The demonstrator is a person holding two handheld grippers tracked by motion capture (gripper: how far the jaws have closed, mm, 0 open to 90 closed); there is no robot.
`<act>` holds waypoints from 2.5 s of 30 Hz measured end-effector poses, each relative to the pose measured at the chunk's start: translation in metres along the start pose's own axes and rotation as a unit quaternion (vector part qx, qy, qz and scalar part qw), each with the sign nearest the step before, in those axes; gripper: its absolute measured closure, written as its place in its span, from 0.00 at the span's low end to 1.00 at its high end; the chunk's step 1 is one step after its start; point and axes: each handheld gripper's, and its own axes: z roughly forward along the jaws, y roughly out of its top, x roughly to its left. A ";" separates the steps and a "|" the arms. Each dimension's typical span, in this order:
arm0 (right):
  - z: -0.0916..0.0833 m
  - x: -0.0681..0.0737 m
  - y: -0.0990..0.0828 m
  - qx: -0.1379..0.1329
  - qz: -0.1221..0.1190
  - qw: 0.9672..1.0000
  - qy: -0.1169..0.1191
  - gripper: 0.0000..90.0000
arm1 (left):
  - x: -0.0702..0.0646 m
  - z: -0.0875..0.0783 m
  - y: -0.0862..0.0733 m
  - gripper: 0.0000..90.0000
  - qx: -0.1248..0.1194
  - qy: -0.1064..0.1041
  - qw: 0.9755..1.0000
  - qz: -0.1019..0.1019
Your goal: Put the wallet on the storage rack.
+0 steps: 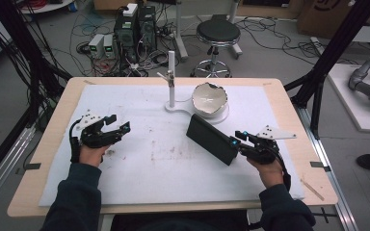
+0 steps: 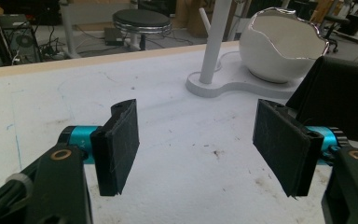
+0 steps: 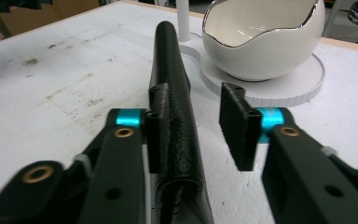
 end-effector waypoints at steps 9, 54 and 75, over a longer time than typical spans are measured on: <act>-0.001 0.001 0.000 0.000 0.004 1.000 0.005 0.77 | -0.001 -0.001 0.001 0.35 0.000 0.000 1.000 0.001; -0.001 0.001 -0.002 -0.031 -0.016 0.999 0.024 0.81 | -0.002 0.000 0.003 0.39 -0.003 -0.006 1.000 -0.001; -0.023 -0.016 0.126 -0.058 -0.116 0.991 -0.026 0.82 | 0.003 -0.002 0.002 0.37 -0.008 -0.003 1.000 -0.007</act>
